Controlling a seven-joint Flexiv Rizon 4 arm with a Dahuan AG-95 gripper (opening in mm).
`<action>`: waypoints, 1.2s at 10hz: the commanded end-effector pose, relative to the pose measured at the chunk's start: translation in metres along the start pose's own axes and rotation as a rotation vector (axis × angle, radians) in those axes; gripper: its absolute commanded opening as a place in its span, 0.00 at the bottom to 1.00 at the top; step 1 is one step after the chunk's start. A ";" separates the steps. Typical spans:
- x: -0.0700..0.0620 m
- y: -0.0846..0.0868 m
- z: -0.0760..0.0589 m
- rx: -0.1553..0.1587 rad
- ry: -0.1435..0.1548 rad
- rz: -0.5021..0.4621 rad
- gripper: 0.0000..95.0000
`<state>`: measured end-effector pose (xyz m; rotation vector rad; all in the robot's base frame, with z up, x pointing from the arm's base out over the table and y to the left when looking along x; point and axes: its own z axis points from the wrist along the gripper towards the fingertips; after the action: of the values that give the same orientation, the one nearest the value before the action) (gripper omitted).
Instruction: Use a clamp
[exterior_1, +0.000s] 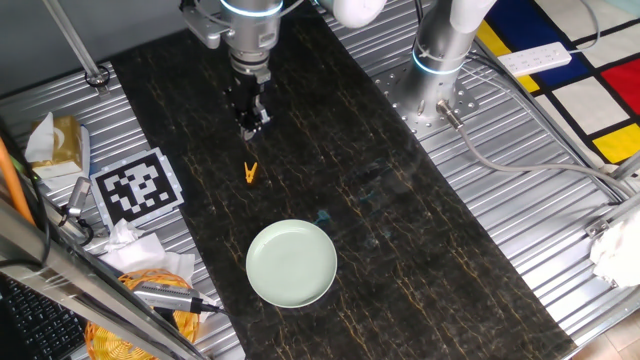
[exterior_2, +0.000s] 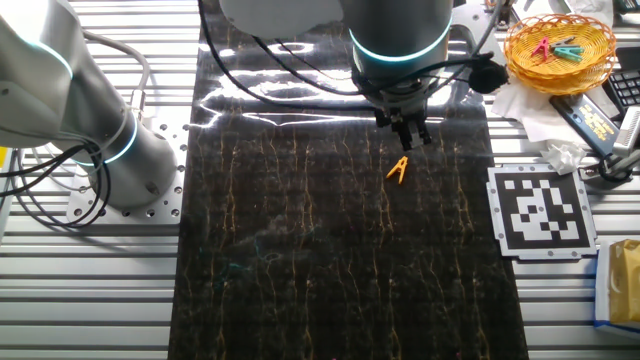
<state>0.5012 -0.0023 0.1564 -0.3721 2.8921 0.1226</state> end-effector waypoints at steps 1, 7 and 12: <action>0.000 0.000 0.001 0.004 -0.001 -0.015 0.00; 0.005 -0.003 0.018 -0.020 -0.022 -0.098 0.00; 0.022 -0.024 0.029 -0.010 -0.088 -0.295 0.20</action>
<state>0.4946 -0.0221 0.1254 -0.6999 2.7530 0.1090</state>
